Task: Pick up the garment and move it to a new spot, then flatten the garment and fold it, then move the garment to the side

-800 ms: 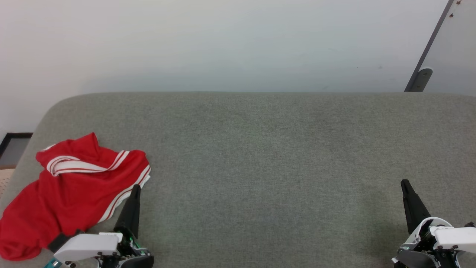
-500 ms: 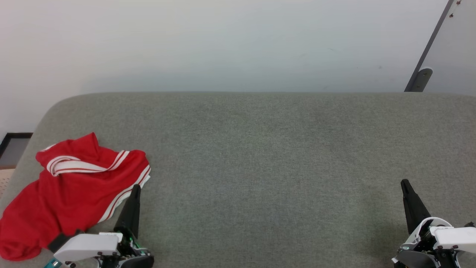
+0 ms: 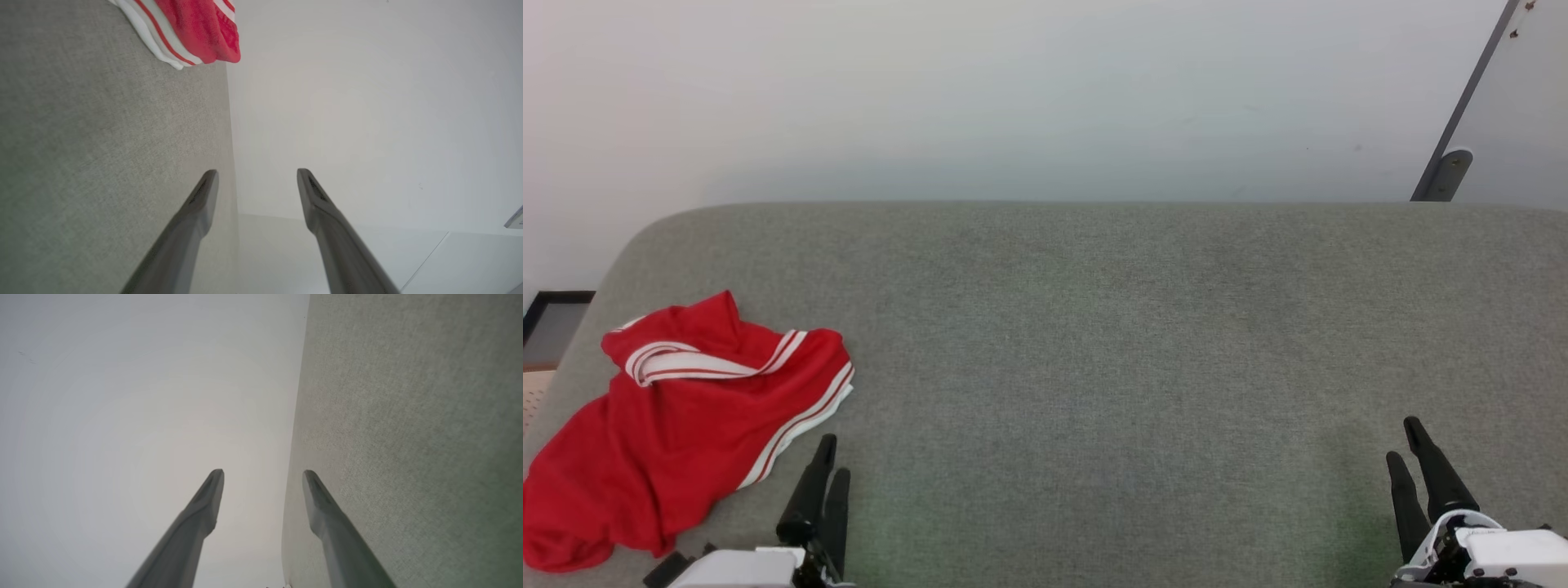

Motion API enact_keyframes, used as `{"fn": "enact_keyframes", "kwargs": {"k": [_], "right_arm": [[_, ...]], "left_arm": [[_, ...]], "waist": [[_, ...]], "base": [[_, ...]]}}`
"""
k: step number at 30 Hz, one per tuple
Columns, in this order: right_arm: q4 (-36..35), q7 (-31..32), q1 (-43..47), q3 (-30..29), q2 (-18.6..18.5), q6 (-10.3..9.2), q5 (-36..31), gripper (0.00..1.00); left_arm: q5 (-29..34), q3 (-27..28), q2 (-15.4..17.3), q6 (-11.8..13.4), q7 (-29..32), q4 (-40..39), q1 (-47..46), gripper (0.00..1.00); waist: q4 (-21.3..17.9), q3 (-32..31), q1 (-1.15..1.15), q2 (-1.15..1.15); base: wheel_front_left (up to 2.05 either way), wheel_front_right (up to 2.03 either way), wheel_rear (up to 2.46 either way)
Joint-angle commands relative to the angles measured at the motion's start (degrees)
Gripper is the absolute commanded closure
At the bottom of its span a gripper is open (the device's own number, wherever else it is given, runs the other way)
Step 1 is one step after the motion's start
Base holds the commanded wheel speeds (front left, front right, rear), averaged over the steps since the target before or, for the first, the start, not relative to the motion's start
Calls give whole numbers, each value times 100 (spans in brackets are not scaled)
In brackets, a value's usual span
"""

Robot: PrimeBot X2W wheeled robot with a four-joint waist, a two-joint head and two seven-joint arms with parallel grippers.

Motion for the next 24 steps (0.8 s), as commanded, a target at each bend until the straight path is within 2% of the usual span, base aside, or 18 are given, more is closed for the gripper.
{"fn": "enact_keyframes", "kwargs": {"k": [1, 7, 11, 18, 24], "right_arm": [[-80, -33, -109, 11, -11, 0, -2, 0], [-92, -165, -204, 90, -51, 0, -127, 0], [-76, -329, -262, 233, -163, -1, -483, 0], [-65, -535, -364, 304, -234, -1, -1319, 0], [-167, -680, -363, 271, -222, -1, -2336, 0]], "left_arm": [[37, 8, 30, -2, -47, -95, -107, 0], [223, -28, 106, -4, -219, -165, -132, 0], [543, -59, 185, -6, -350, -185, -139, 0], [1676, 40, 181, 11, -534, -294, -127, 0], [2726, 37, 155, 105, -679, -418, -100, 0]], "waist": [[2, 0, 0, 0], [8, 1, 0, 0], [13, 2, 0, 0], [20, 6, 0, 0], [32, 14, 0, 0]], "base": [[0, 0, 0], [0, 0, 0], [0, 0, 0], [0, 0, 0], [0, 0, 0]]}}
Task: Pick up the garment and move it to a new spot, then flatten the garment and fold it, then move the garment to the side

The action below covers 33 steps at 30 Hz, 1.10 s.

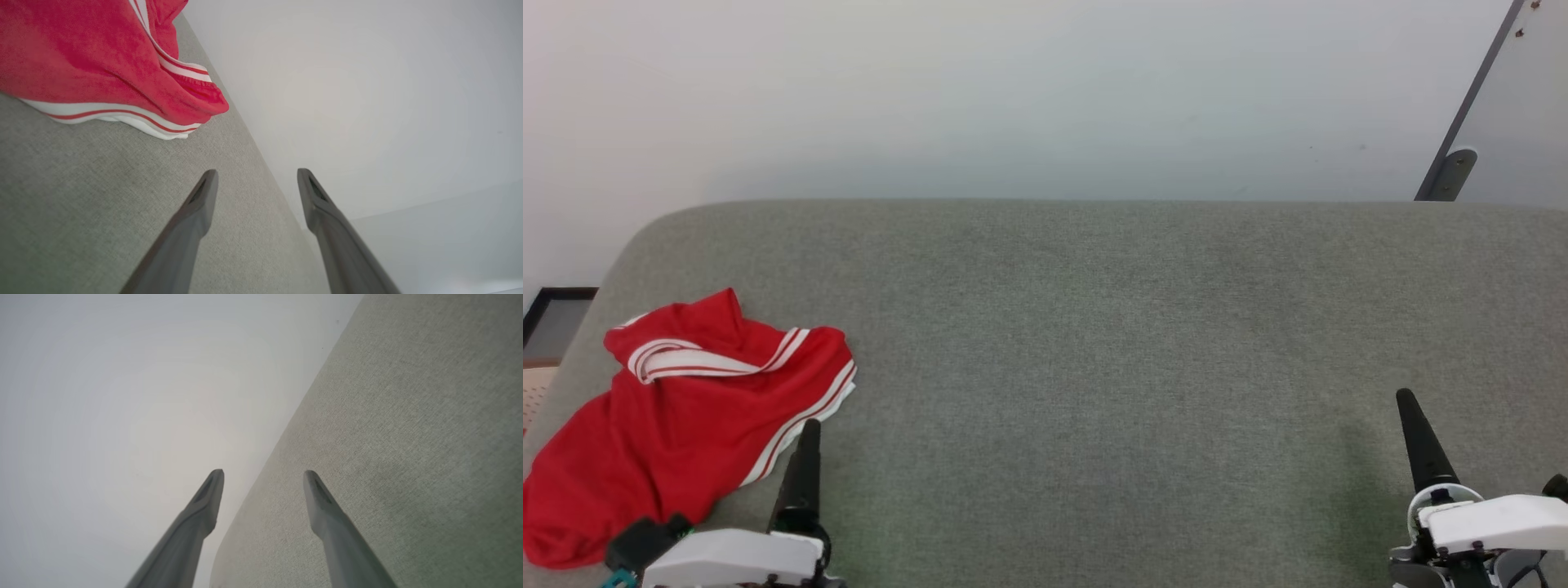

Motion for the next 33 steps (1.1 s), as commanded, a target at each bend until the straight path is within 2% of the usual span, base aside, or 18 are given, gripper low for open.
{"fn": "enact_keyframes", "kwargs": {"k": [1, 7, 16, 27, 33], "right_arm": [[-118, -69, -142, -9, -23, -1, -373, 0], [-201, -203, -130, -52, 31, -1, -1267, 0], [-321, -369, -145, -101, 58, -2, -2411, 0], [-451, -579, -136, -72, 74, -2, -3754, 0], [-412, -683, -153, -51, 83, -3, -4260, 0]], "left_arm": [[379, -22, 29, 48, -60, -123, -88, 0], [1216, -190, 108, 226, -194, -202, -48, 0], [2057, -479, 287, 546, -361, -300, 0, 0], [2939, -969, 559, 1078, -568, -505, 47, 0], [3225, -1185, 669, 1222, -674, -549, 47, 0]], "waist": [[4, 2, 0, 0], [21, 25, 0, 0], [33, 51, 0, 0], [48, 83, 0, 0], [62, 103, 0, 0]], "base": [[0, 0, 0], [0, 0, 0], [0, 0, 0], [0, 0, 0], [0, 0, 0]]}}
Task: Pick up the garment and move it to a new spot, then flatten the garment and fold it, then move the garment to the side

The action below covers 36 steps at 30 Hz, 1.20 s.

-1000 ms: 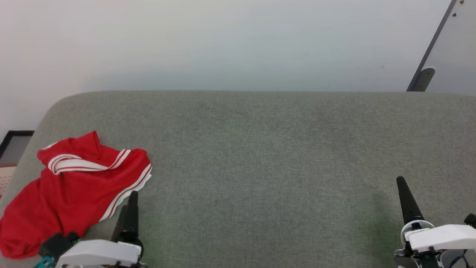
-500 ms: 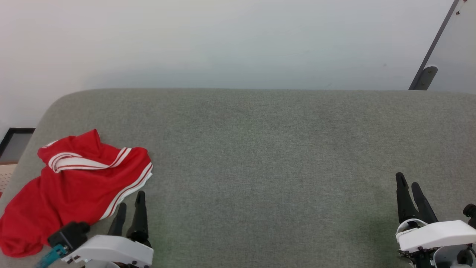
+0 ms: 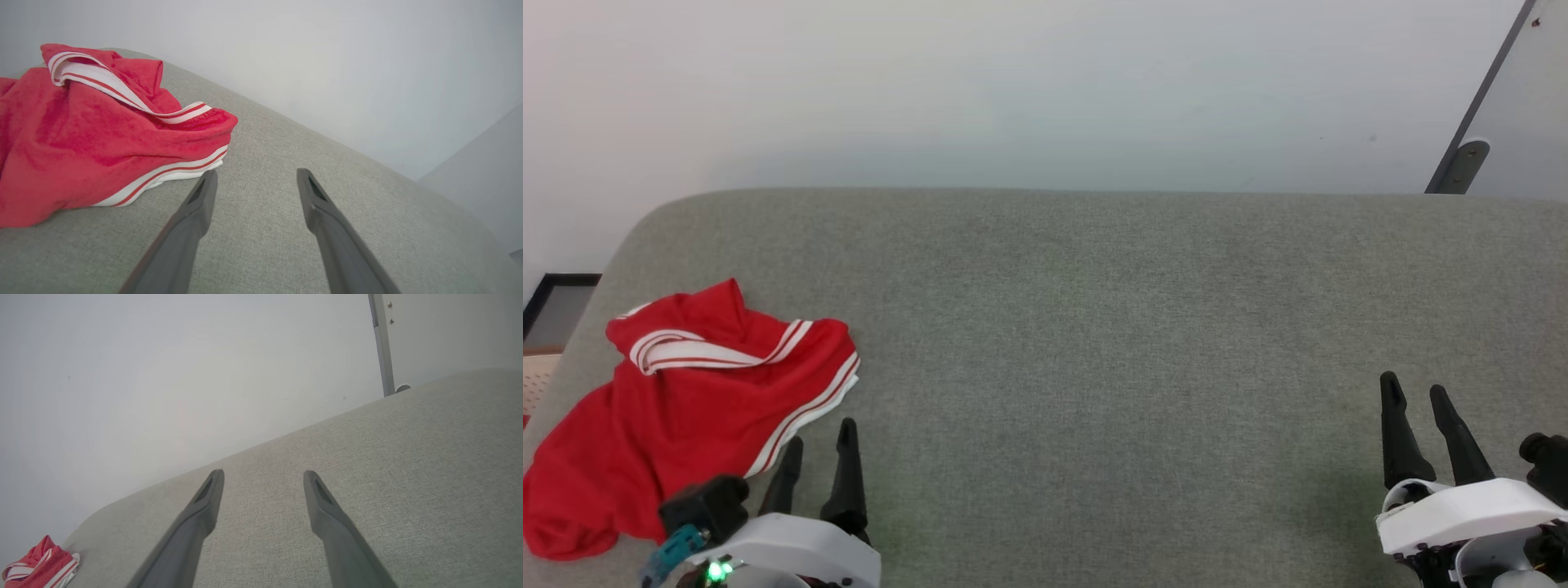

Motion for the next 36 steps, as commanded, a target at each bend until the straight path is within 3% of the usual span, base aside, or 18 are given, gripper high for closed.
{"fn": "enact_keyframes", "kwargs": {"k": [1, 17, 36], "right_arm": [[-54, -61, -126, 15, -13, -3, -173, 0], [-5, -307, -70, 3, 26, -3, -1192, 0], [-167, -565, -14, -97, 56, -4, -1859, 0]], "left_arm": [[141, -28, 70, 43, -58, -88, -41, 0], [1006, -307, 199, 273, -306, -248, 76, 0], [1849, -93, 83, -70, -562, -338, 146, 0]], "waist": [[2, 2, 0, 0], [40, -23, 0, 0], [90, 37, 0, 0]], "base": [[0, 0, 0], [0, 0, 0], [0, 0, 0]]}}
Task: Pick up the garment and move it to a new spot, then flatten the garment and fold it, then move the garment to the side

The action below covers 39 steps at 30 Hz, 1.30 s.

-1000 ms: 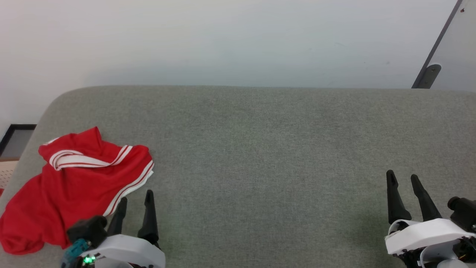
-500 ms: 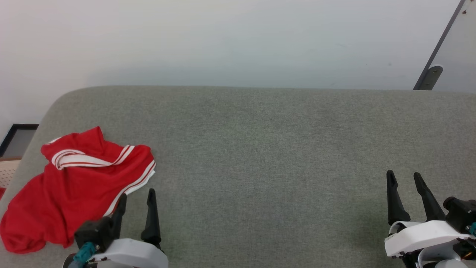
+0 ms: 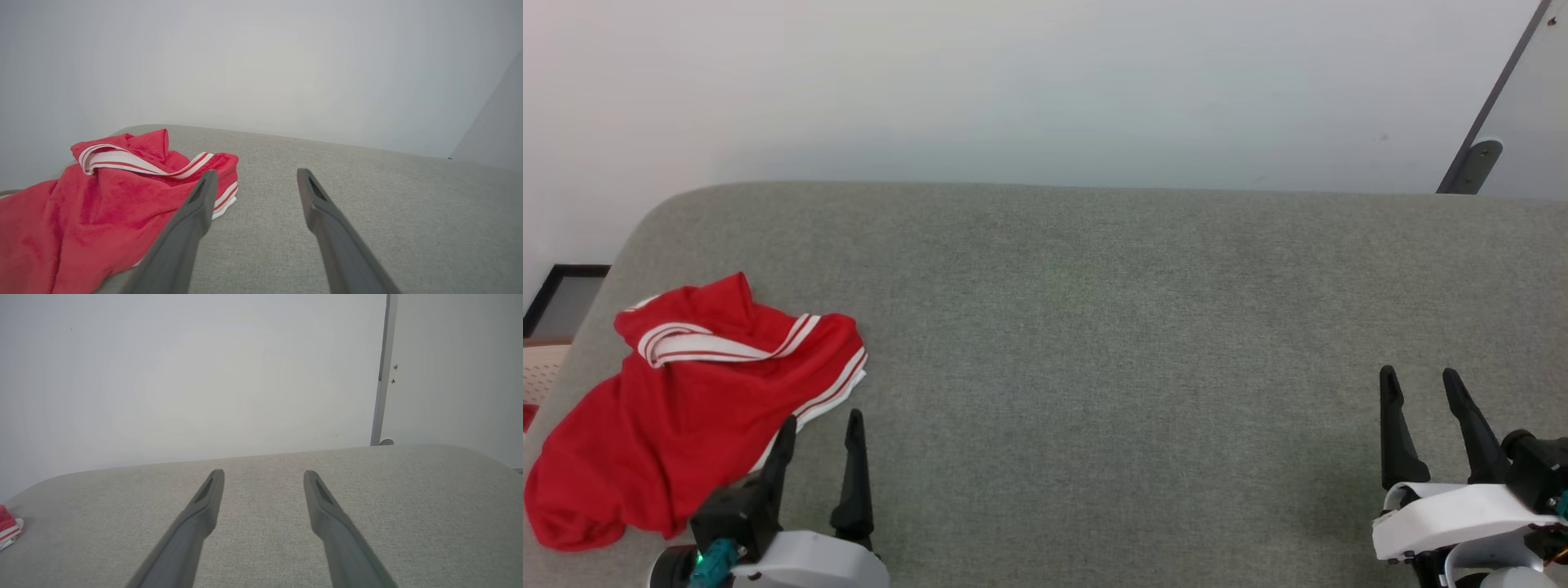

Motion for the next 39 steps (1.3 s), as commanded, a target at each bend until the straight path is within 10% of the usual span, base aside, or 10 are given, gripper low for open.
{"fn": "enact_keyframes", "kwargs": {"k": [1, 39], "right_arm": [[-52, -57, -28, -13, 6, -4, -151, 0], [59, -385, 135, -132, 23, -6, -1014, 0]], "left_arm": [[140, 27, -6, -38, -46, -25, 6, 0], [1576, 797, -545, -734, -372, 329, 21, 0]], "waist": [[8, 5, 0, 0], [554, -13, 0, 0]], "base": [[0, 0, 0], [0, 0, 0]]}}
